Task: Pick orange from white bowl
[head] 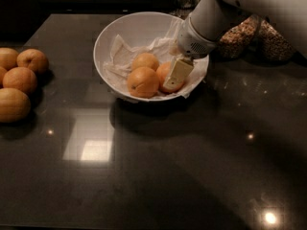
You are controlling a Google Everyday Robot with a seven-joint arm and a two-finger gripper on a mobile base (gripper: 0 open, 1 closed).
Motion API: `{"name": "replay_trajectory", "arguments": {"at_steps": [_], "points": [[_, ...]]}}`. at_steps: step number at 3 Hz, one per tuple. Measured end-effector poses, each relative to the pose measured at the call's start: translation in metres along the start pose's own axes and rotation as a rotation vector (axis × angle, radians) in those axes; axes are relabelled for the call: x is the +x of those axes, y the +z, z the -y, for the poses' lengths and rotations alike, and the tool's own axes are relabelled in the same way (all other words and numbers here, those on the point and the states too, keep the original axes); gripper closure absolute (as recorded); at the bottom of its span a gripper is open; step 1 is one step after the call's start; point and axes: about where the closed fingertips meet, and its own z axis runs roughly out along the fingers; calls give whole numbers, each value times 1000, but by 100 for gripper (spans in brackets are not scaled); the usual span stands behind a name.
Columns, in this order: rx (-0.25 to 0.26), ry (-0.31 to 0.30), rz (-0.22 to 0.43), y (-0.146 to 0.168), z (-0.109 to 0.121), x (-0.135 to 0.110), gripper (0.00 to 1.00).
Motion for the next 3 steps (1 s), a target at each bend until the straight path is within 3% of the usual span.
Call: {"name": "replay_trajectory", "arguments": {"at_steps": [3], "points": [[-64, 15, -33, 37, -1, 9, 30]]}}
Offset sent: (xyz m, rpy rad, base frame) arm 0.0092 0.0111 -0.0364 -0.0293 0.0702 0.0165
